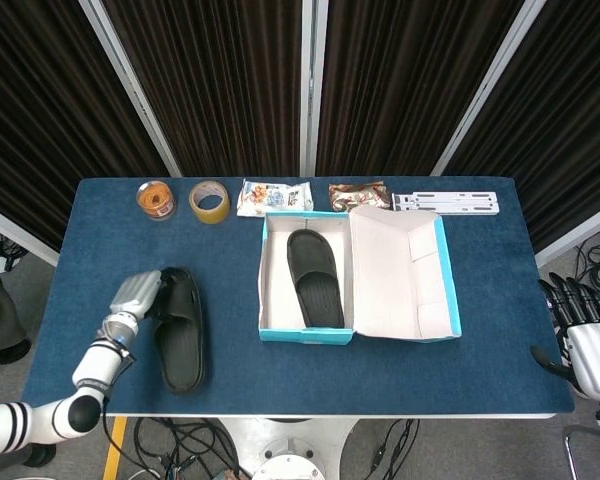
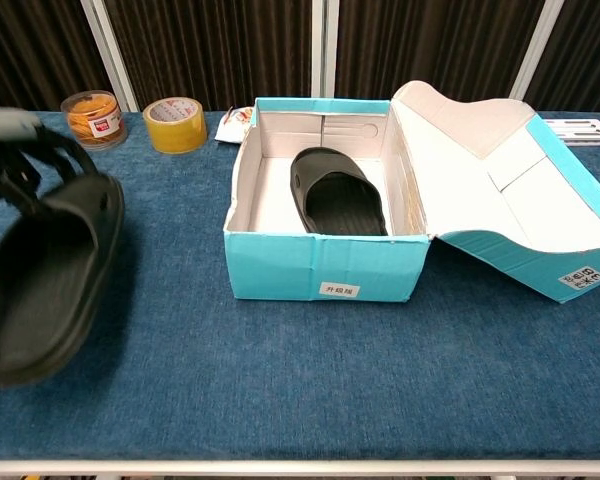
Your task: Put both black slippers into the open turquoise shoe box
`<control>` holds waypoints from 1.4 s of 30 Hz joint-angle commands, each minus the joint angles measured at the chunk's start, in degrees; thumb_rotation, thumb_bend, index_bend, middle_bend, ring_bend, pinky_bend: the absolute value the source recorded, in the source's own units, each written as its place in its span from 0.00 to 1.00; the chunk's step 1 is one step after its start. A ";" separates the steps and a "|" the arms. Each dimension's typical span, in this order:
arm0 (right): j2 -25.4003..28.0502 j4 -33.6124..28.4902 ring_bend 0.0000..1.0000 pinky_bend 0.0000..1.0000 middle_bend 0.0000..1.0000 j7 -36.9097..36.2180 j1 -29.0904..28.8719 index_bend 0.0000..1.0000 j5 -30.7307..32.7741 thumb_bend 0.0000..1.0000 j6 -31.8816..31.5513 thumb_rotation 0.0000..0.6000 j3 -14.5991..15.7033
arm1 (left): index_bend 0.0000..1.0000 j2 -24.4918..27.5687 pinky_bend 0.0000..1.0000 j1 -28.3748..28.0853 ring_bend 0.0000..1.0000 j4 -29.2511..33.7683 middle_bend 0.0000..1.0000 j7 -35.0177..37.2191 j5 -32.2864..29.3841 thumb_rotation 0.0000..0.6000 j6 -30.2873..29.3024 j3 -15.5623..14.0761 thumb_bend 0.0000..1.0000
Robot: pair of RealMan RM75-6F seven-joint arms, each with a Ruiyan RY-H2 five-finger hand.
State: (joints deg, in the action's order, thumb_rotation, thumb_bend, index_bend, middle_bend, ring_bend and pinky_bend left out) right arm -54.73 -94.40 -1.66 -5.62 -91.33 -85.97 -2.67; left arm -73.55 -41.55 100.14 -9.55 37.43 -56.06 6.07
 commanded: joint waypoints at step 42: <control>1.81 -4.25 0.00 0.11 0.03 5.01 -0.97 0.00 1.77 0.11 2.34 1.00 -0.40 | 0.51 -33.79 0.79 -15.94 0.58 -47.11 0.53 46.98 33.93 1.00 6.45 17.23 0.15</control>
State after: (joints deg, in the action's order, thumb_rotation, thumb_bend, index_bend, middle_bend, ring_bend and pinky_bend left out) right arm -52.91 -98.65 3.35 -6.59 -89.55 -83.62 -3.07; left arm -106.08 -57.23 54.97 36.58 70.11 -48.03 23.73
